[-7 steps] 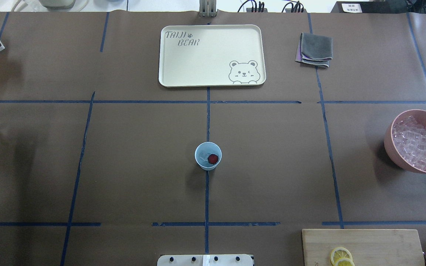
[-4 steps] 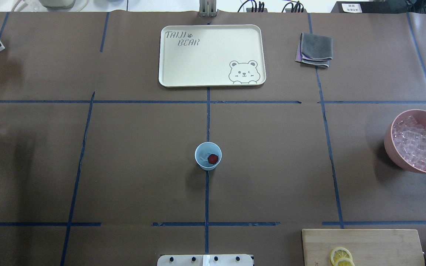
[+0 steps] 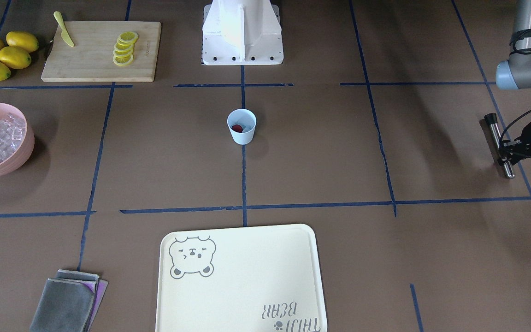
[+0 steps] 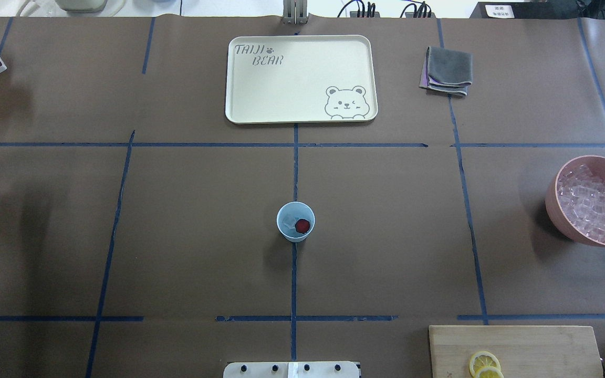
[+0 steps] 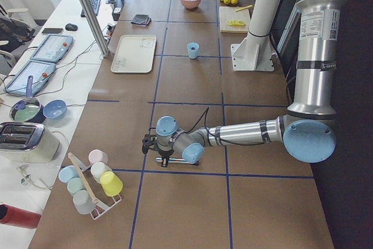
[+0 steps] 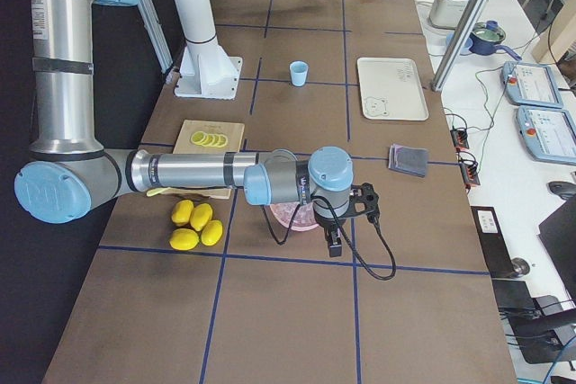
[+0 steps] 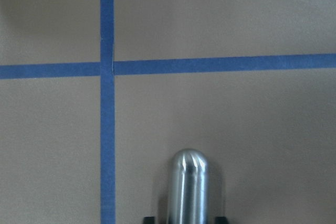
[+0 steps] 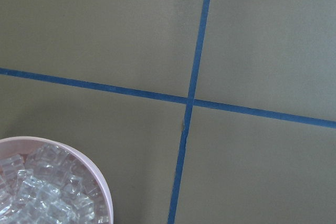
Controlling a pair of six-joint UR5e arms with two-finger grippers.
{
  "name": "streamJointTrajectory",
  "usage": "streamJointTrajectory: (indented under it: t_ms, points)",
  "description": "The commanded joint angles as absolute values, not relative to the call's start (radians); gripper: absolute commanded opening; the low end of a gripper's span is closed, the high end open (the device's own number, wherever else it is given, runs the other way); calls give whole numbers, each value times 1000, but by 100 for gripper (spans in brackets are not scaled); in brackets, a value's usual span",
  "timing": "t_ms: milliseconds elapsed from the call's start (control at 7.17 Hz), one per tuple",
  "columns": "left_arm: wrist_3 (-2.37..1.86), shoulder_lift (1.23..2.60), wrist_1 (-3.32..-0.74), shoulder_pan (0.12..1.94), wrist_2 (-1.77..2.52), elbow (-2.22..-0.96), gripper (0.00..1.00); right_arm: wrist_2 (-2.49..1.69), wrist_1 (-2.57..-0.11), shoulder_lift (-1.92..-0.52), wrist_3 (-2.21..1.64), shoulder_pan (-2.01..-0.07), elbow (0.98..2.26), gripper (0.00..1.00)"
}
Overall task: Mash ice and strawberries in cup
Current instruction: 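Lower the left gripper around the metal pestle and close on it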
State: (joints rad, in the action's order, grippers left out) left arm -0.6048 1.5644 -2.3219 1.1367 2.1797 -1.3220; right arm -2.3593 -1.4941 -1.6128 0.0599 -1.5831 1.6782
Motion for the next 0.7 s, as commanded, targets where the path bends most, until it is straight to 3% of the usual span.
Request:
streamJointTrajectory:
  t_ms: [0, 139, 558]
  points:
    - [-609, 1563, -2322, 1137, 2183, -1334, 5, -2359, -1494, -1612, 60, -1583, 1678, 100]
    - [-609, 1562, -2319, 1138, 2187, -1366, 0, -2355, -1494, -1612, 60, -1583, 1678, 100]
    - [-597, 1562, -2299, 1204, 2290, -1541, 0, -2356, -1496, -1612, 60, -1583, 1680, 100]
